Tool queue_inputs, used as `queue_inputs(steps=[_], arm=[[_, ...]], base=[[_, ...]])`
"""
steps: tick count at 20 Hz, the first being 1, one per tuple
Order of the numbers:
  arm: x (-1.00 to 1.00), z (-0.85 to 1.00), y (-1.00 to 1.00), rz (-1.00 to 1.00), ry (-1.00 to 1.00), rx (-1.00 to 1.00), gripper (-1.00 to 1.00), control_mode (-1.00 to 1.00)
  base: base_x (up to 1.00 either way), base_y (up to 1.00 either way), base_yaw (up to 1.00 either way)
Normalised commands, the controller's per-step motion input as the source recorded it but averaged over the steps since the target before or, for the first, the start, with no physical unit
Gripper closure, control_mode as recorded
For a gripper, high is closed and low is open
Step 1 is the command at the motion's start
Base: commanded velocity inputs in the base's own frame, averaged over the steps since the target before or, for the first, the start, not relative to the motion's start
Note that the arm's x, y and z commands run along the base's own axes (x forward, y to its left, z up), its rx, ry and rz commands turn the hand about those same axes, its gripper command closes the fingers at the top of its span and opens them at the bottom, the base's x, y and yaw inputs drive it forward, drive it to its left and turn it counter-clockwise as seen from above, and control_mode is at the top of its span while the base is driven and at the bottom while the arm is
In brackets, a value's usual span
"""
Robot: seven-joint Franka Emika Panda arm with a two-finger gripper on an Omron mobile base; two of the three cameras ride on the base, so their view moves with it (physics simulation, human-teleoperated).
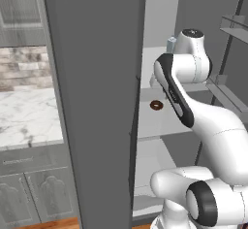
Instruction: Take out the milk from the fridge and place it on the tray on the counter. Then take the sugar cube near the tray and place it in the tray.
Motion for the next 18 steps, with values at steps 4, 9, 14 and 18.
queue_inputs(steps=[4, 9, 14, 18], arm=[[-0.27, 0.0, 0.0, 0.0, 0.0, 0.0, -1.0, -1.0], [-0.03, 0.08, 0.11, -0.11, -0.09, -0.01, -1.0, -1.0], [0.0, 0.28, -0.13, -0.12, -0.05, 0.0, -1.0, -1.0], [0.01, 0.34, -0.25, -0.08, 0.03, 0.0, -1.0, -1.0]], base=[[0.0, 0.0, 0.0], [0.0, 0.0, 0.0], [0.0, 0.0, 0.0], [0.0, 0.0, 0.0]])
